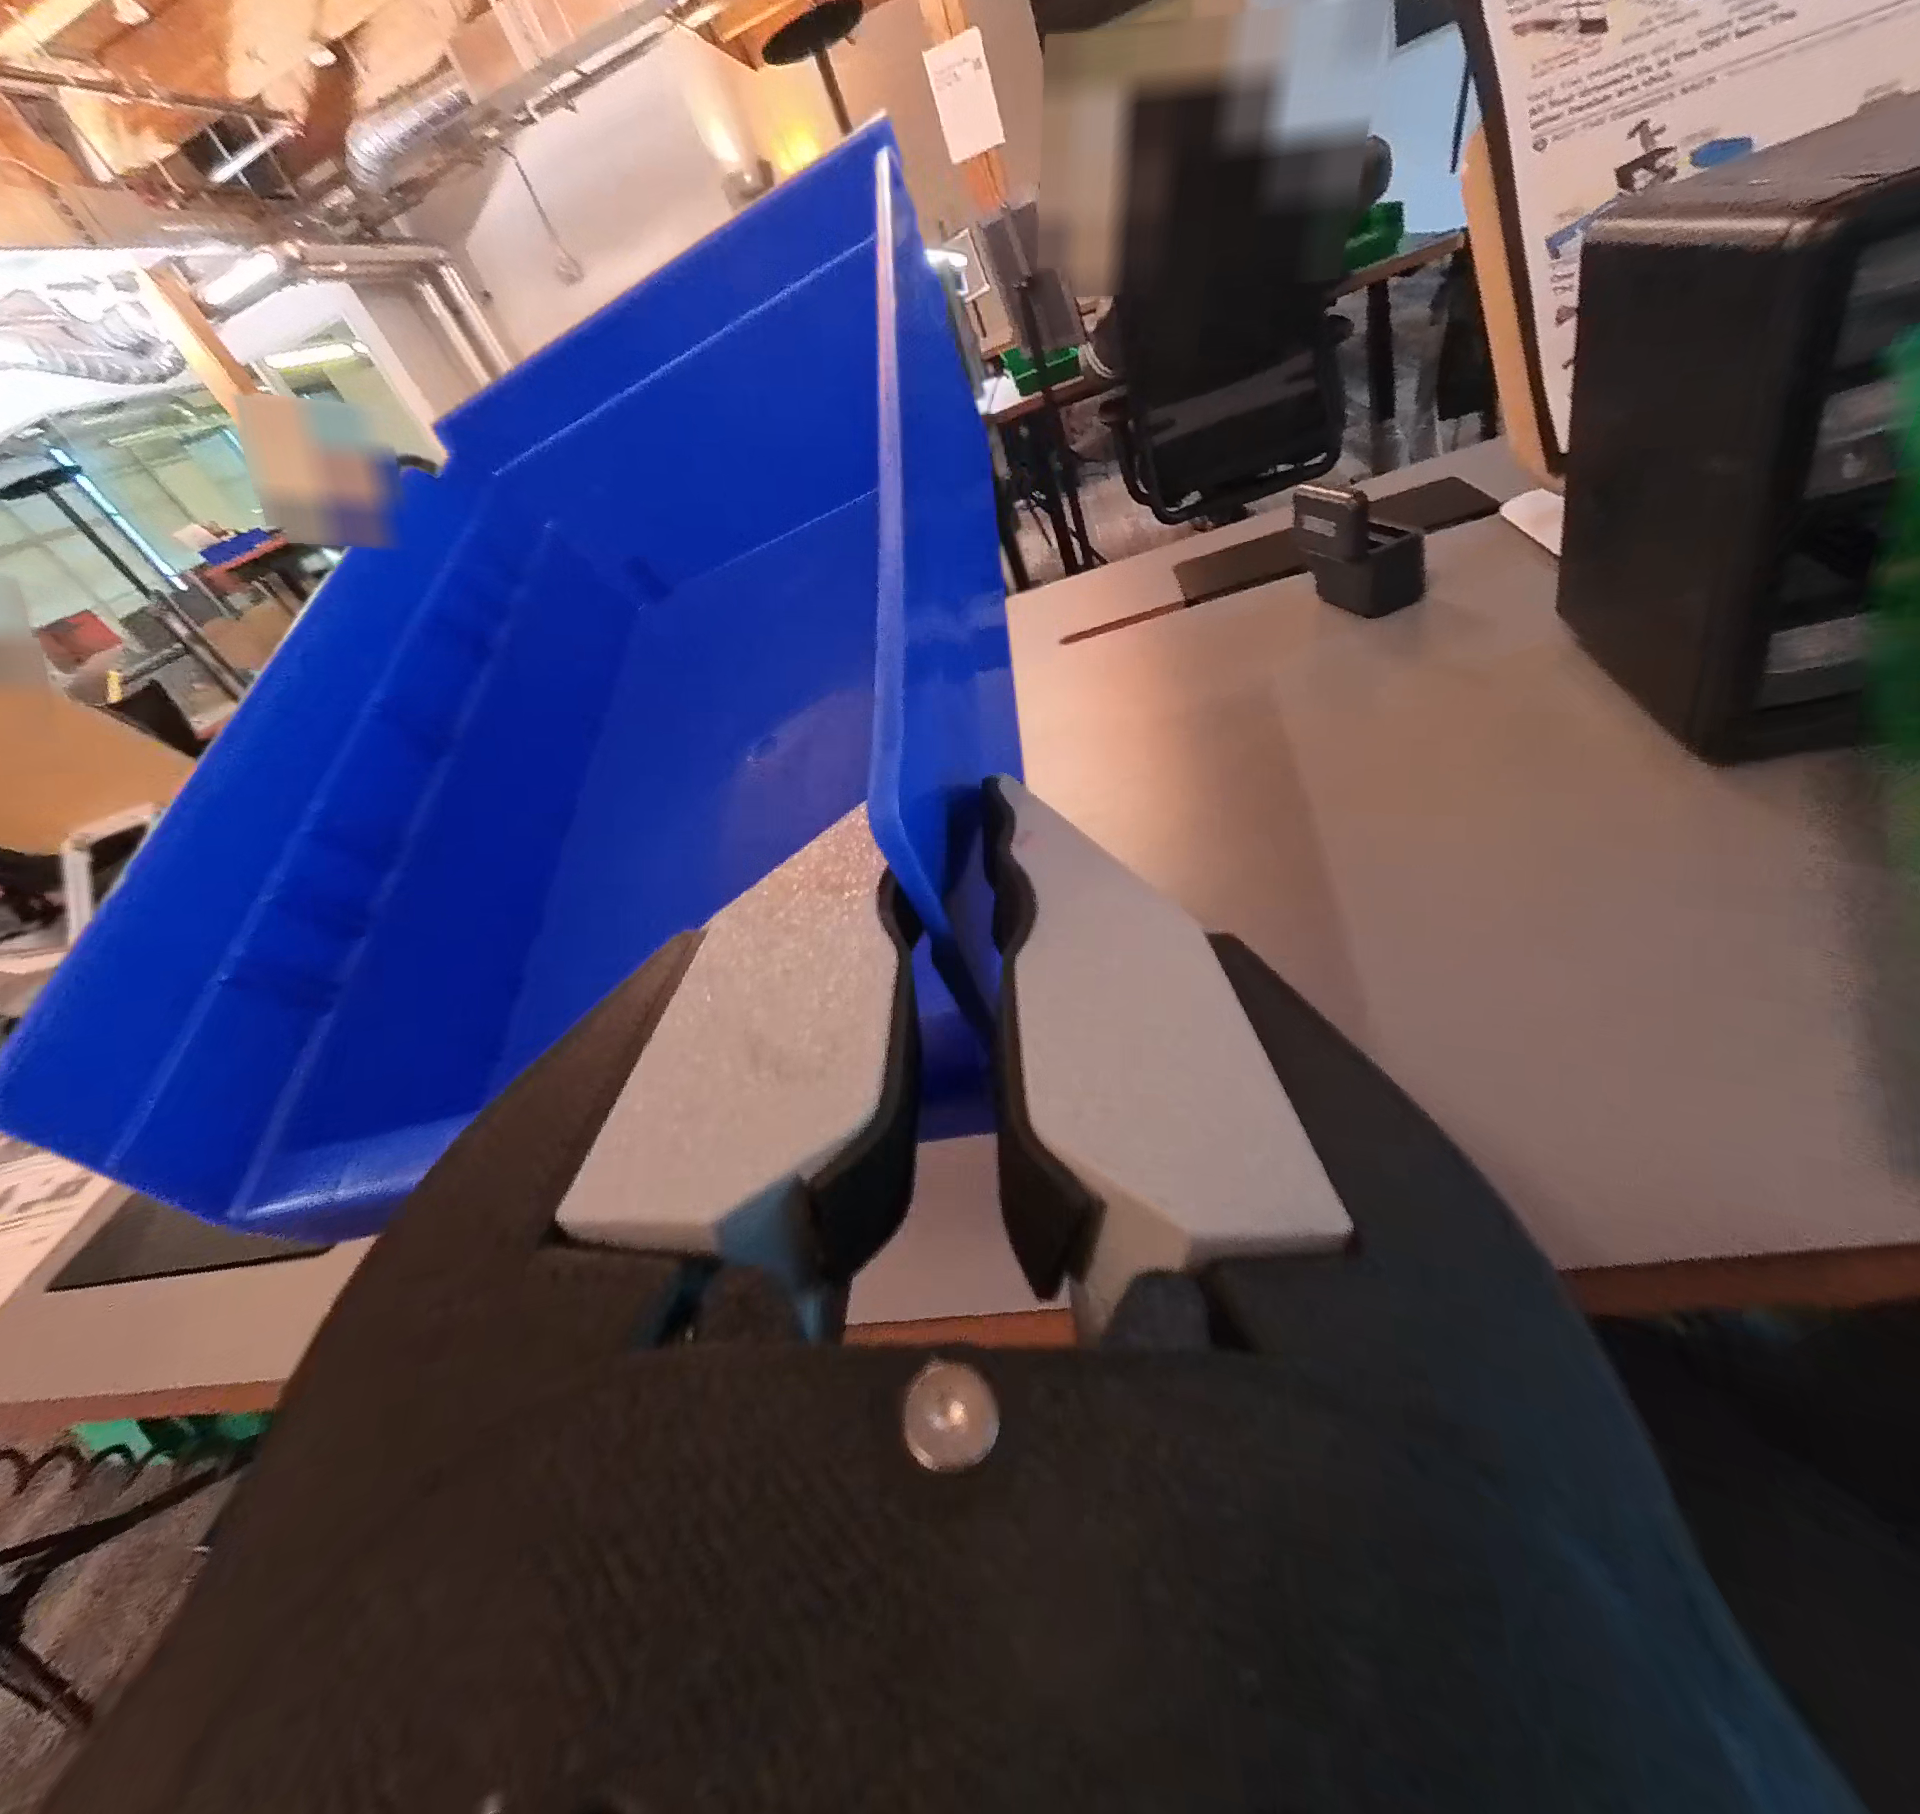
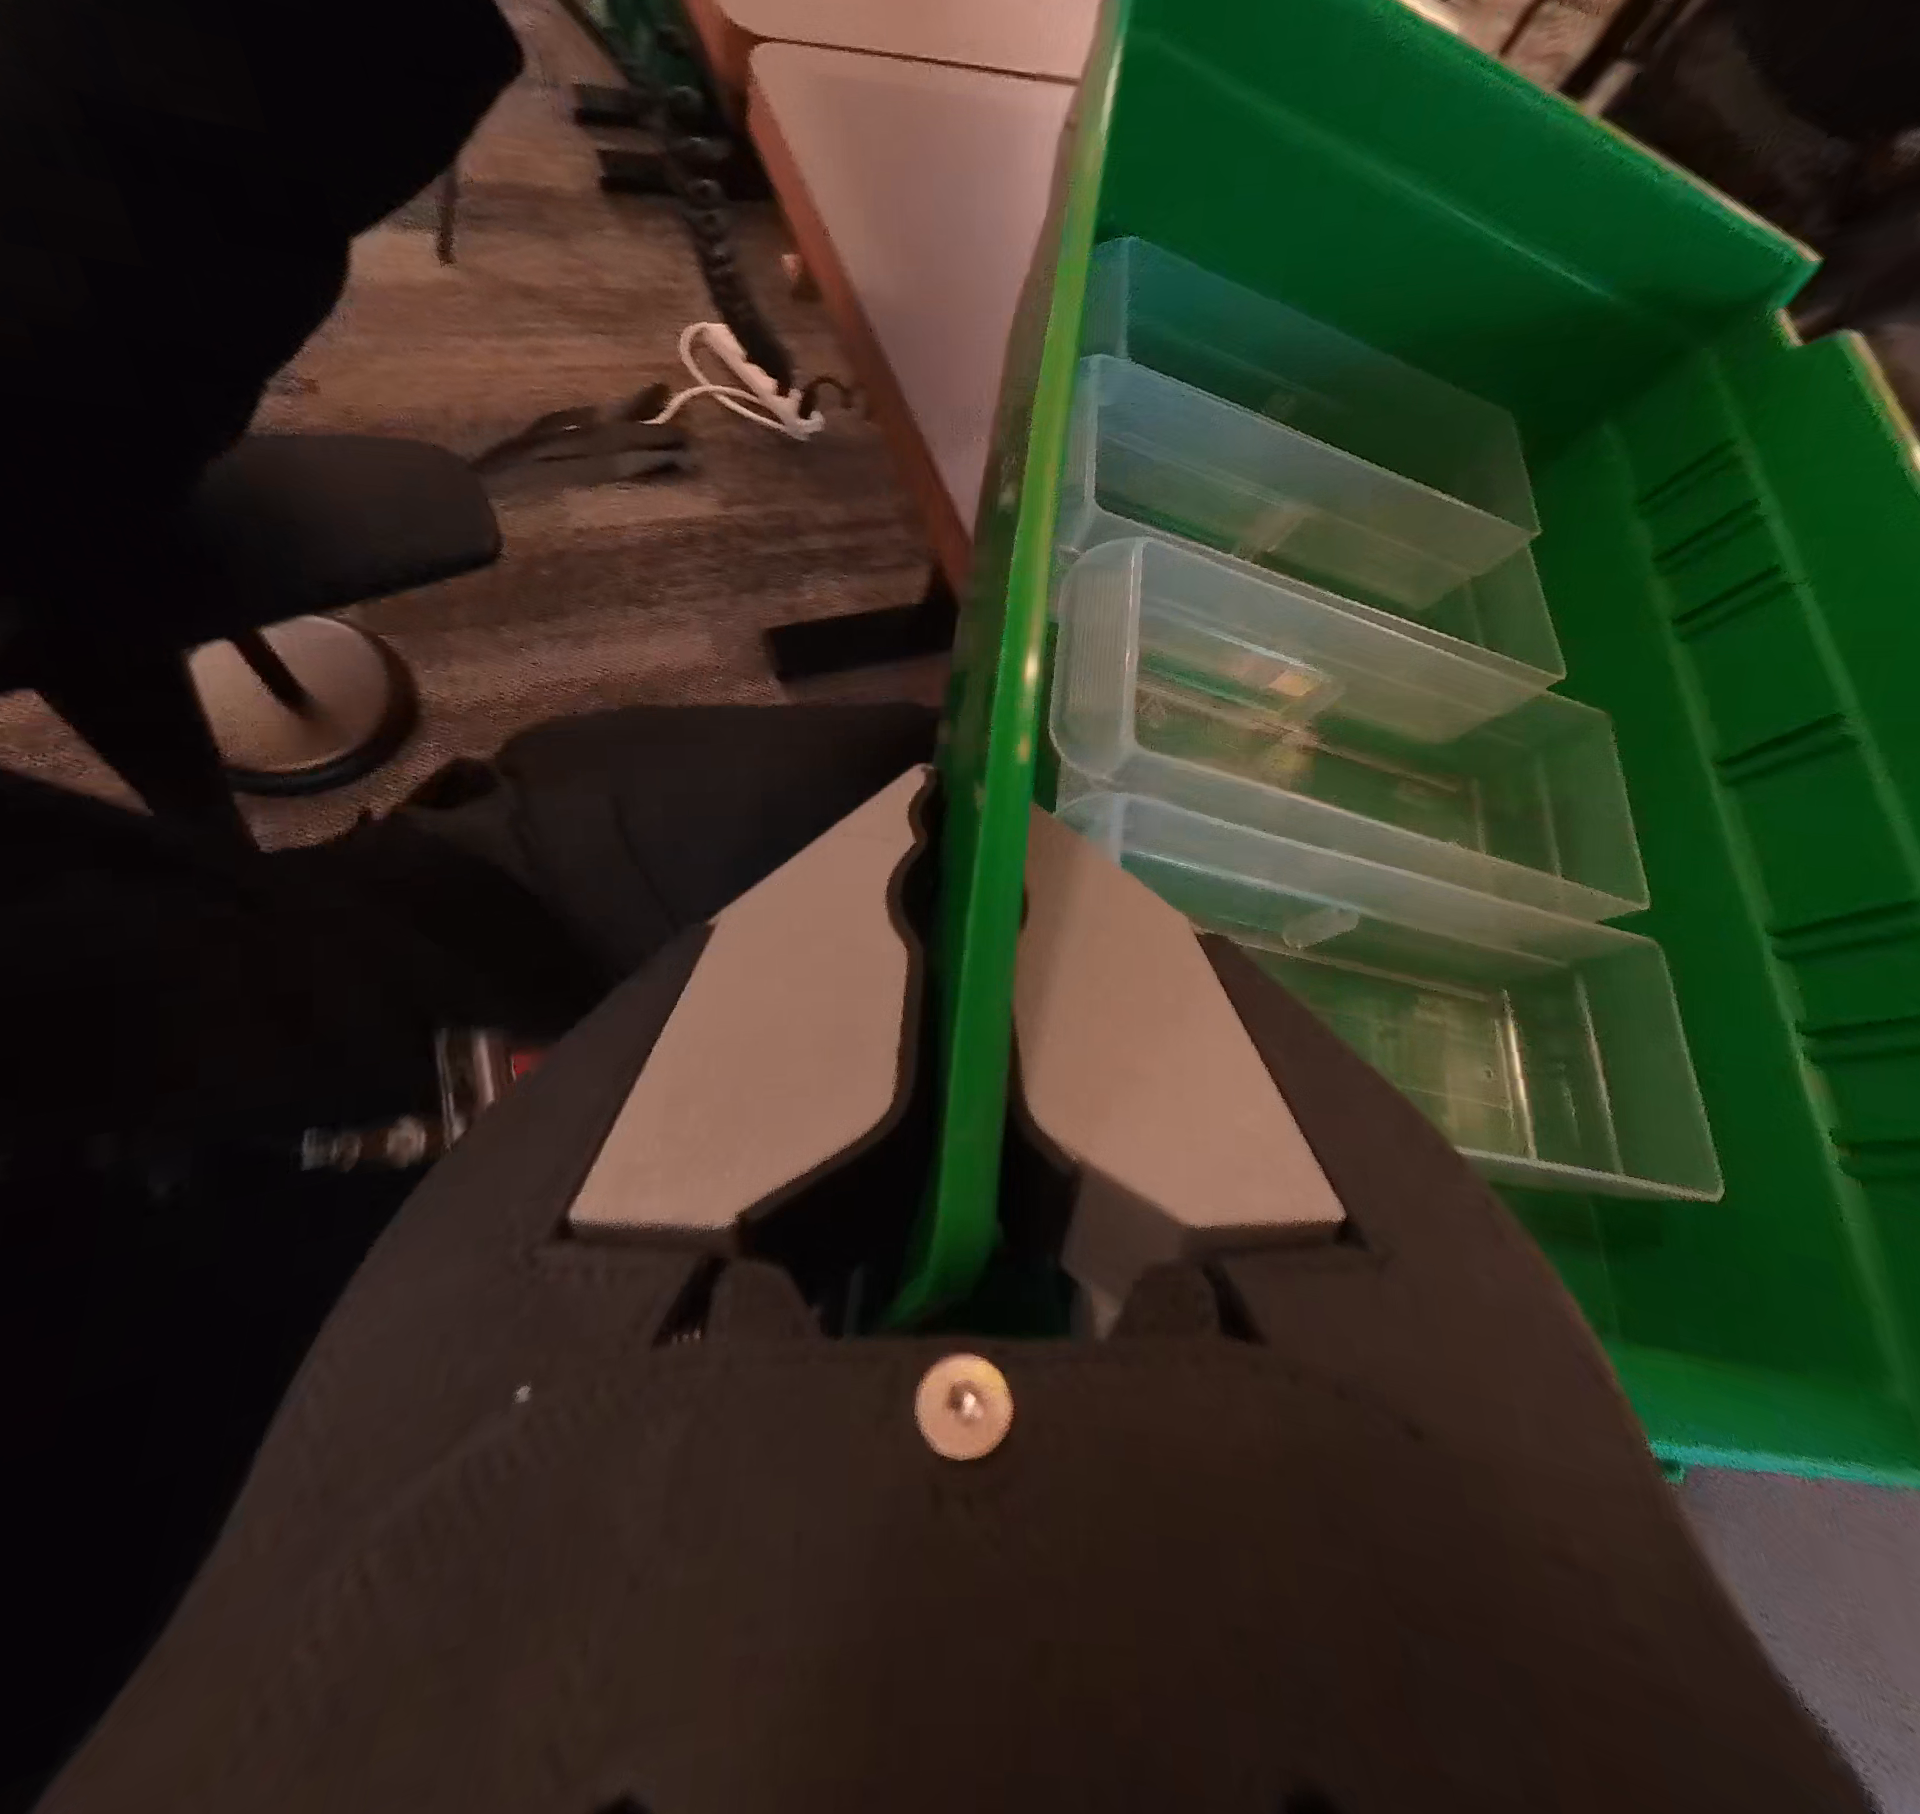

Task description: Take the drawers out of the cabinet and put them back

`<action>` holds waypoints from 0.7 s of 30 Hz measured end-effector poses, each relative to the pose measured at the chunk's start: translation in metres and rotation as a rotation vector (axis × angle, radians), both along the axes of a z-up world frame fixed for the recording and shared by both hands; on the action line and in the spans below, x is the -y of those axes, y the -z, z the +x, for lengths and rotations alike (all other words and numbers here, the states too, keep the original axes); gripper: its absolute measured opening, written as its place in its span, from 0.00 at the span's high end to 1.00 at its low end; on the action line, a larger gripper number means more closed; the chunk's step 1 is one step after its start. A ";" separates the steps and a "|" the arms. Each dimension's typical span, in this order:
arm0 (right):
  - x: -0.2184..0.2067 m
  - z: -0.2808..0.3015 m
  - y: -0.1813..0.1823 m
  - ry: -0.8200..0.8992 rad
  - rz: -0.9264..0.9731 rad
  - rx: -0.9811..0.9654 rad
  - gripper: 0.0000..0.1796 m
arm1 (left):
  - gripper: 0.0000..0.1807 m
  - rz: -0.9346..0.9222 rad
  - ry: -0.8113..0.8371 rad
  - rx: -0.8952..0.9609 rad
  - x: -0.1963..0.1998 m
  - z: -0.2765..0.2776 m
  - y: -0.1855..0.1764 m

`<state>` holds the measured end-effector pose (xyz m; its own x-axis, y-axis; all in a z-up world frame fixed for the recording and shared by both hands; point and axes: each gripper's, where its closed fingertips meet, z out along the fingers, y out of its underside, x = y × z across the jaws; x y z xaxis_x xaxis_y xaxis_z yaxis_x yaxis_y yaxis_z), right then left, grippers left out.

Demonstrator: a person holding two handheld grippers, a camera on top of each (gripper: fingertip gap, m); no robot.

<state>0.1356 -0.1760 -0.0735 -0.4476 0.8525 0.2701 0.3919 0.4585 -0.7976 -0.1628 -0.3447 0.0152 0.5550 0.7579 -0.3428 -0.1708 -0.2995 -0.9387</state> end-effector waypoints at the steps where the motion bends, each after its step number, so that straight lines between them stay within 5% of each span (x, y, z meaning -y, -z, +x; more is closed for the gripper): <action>1: 0.014 -0.020 0.012 -0.018 -0.015 0.007 0.99 | 0.97 0.000 -0.008 -0.008 0.003 0.000 -0.002; 9: 0.064 -0.215 0.083 0.090 0.010 0.002 0.99 | 0.97 0.031 -0.019 -0.024 0.022 -0.007 -0.009; 13: 0.093 -0.290 0.074 0.105 0.033 0.002 0.82 | 0.97 0.012 -0.042 -0.042 0.022 -0.011 -0.007; 17: 0.101 -0.269 0.026 0.008 0.018 -0.105 0.76 | 0.97 0.017 -0.024 -0.055 0.020 -0.008 -0.010; 21: 0.053 -0.200 0.005 -0.042 0.004 -0.094 0.78 | 0.97 0.021 0.028 -0.082 0.008 0.012 -0.024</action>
